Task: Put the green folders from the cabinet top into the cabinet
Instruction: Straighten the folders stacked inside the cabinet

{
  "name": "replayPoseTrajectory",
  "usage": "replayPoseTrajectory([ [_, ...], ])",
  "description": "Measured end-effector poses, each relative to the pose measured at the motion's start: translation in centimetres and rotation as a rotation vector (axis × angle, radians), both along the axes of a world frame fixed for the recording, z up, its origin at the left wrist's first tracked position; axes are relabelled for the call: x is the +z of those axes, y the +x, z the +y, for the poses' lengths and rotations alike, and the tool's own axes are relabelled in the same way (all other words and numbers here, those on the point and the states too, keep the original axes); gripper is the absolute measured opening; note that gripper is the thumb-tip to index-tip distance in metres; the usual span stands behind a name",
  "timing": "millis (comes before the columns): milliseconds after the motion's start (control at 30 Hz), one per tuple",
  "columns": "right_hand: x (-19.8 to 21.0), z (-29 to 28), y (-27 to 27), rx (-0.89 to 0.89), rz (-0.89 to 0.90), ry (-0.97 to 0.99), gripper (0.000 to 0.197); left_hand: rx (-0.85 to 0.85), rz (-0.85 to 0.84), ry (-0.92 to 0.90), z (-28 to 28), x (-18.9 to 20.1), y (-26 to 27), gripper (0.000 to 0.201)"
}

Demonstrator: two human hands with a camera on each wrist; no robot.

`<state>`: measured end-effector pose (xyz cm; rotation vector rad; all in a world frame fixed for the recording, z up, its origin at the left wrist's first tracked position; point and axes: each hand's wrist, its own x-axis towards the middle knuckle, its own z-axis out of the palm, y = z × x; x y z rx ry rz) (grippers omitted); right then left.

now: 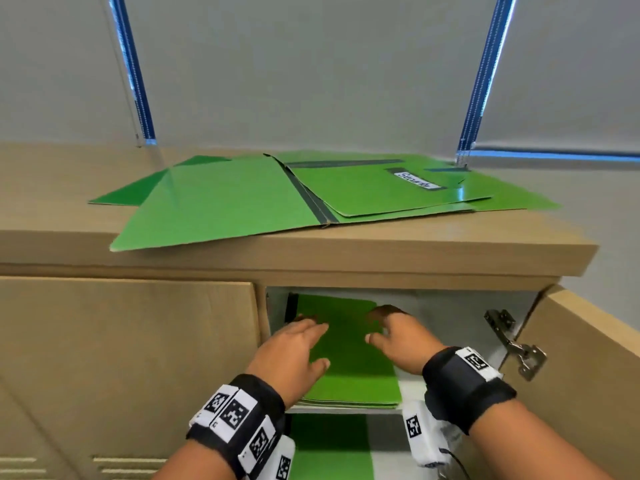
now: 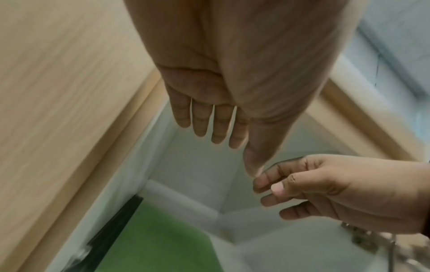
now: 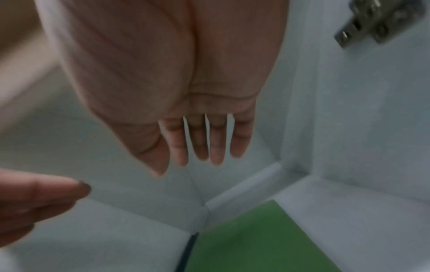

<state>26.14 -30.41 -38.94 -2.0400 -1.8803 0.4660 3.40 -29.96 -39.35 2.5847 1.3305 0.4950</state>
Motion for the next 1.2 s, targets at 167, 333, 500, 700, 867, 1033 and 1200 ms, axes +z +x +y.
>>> replayPoseTrajectory([
  [167, 8.3, -4.4, -2.6, 0.228, 0.138, 0.117, 0.027, -0.064, -0.062, 0.114, -2.4, 6.3, -0.2, 0.049],
  [333, 17.1, -6.3, -4.5, 0.26, 0.171, 0.403, 0.016, -0.042, -0.139, 0.28, -3.9, 14.8, 0.3, 0.04],
  [500, 21.4, -5.2, -4.2, 0.169, 0.15, 0.452, 0.019, 0.067, -0.134, 0.359, -2.1, 19.7, 1.6, 0.035],
  [700, 21.9, -4.6, -2.4, -0.001, 0.417, 0.339, 0.013, 0.033, 0.34, 0.134, 1.2, 20.5, 5.6, 0.079],
  [867, 21.6, -5.4, 0.2, -0.078, 0.574, 0.289, 0.012, 0.022, 0.481, 0.257, 1.5, 20.6, 5.6, 0.075],
  [1033, 22.4, -6.7, 1.2, -0.095, 0.733, 0.125, 0.034, 0.011, 0.286, 0.335, 0.5, 21.1, 5.4, 0.043],
  [1200, 22.1, -7.2, 1.0, -0.096, 0.834, -0.057, 0.064, 0.075, 0.017, 0.475, -0.6, 22.1, 4.9, 0.038],
])
